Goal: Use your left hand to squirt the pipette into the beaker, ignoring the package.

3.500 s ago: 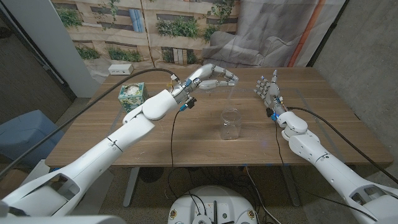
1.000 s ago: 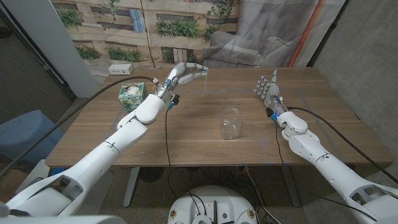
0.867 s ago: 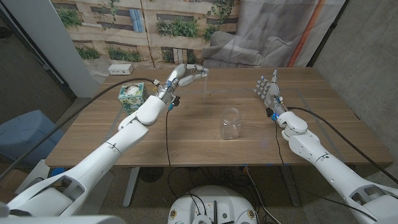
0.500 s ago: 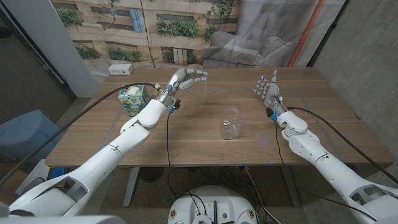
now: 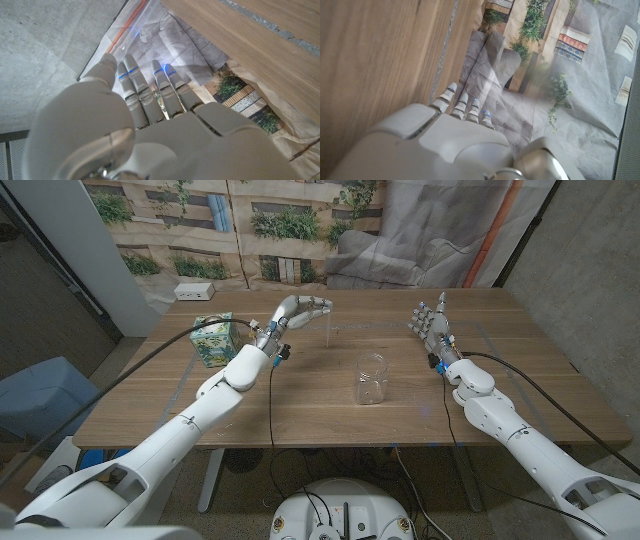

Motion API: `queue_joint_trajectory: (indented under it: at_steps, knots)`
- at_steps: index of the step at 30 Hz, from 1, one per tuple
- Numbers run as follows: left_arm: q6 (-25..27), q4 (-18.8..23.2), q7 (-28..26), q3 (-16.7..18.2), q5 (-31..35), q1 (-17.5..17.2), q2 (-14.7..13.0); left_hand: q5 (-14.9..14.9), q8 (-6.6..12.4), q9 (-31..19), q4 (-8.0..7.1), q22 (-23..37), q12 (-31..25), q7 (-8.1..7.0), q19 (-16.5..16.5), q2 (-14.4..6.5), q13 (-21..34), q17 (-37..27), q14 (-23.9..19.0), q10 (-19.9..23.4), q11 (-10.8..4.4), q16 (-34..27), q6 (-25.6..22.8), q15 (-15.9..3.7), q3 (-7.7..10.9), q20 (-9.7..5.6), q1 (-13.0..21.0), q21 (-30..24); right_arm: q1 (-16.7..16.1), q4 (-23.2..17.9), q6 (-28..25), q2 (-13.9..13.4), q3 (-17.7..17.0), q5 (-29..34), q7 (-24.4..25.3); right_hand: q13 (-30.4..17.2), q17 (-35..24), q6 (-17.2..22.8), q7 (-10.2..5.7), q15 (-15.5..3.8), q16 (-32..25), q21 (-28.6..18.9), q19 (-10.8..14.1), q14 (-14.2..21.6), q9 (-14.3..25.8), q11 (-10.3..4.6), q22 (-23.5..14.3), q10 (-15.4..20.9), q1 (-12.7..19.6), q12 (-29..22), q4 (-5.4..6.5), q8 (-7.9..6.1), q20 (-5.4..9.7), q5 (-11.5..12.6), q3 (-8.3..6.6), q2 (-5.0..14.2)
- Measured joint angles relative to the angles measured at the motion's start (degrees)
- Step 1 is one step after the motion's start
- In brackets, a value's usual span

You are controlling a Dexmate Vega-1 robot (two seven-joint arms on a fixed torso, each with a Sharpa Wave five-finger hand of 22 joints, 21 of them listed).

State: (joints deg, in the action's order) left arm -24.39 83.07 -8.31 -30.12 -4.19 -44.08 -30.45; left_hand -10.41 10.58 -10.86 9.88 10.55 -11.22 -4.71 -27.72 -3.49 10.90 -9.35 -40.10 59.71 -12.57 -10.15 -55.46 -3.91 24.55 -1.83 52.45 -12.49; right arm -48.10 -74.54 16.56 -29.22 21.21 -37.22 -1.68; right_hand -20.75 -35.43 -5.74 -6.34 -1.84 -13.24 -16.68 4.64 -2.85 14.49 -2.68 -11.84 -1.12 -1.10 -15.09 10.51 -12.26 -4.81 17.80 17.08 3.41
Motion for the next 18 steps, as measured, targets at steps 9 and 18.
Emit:
queue_joint_trajectory:
  at_steps: [9, 18]
  knots:
    - [-1.08, -1.69, -0.19, -0.75, 0.0, 0.26, 1.03, 0.0, 0.0, 0.0, -0.16, -0.01, 0.0, -0.12, 0.0, -0.23, 0.0, -0.14, 0.0, -0.09, 0.08, 0.0, 0.12, 0.0, 0.16, 0.0, -0.23, 0.0, 0.0, -0.01, 0.0, 0.0, 0.0, 0.0, 0.01, 0.0, 0.0, 0.0, 0.0, 0.0, 0.0, 0.0, 0.0, 0.0, 0.0, 0.0, 0.0, 0.0, 0.0, 0.0, 0.0, 0.0, 0.0, 0.0, 0.0, 0.0]
    - [-2.4, -3.18, -0.19, -1.24, -0.32, 0.22, 1.69, 0.0, 0.0, 0.0, 0.07, -0.01, 0.0, -0.12, 0.0, -0.23, 0.0, -0.14, -0.01, -0.09, 0.09, 0.0, 0.11, 0.0, 0.38, 0.0, -0.23, 0.0, 0.01, -0.01, 0.0, -0.01, 0.0, 0.0, 0.01, 0.0, 0.0, 0.0, 0.0, 0.0, 0.0, 0.0, 0.0, 0.0, 0.0, 0.12, 0.0, -0.11, 0.0, 0.0, 0.0, 0.0, 0.0, 0.0, 0.0, 0.0]
